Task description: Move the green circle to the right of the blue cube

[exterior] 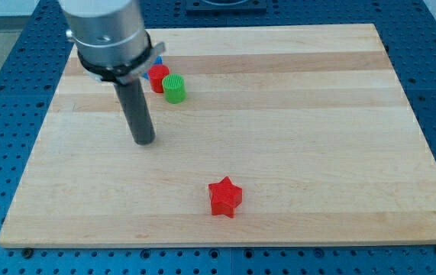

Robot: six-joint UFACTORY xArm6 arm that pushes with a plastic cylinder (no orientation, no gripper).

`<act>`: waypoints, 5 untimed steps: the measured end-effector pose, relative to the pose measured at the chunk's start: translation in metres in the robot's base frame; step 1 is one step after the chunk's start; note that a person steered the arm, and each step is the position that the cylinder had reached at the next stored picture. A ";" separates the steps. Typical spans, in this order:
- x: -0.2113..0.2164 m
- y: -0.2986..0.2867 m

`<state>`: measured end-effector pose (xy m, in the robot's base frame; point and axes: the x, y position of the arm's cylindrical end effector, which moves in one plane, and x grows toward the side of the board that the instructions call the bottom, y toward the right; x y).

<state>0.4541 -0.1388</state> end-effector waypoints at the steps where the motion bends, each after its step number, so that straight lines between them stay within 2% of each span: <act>1: -0.044 0.002; 2: -0.072 0.006; 3: -0.072 0.003; 5: -0.102 0.085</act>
<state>0.3520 -0.0533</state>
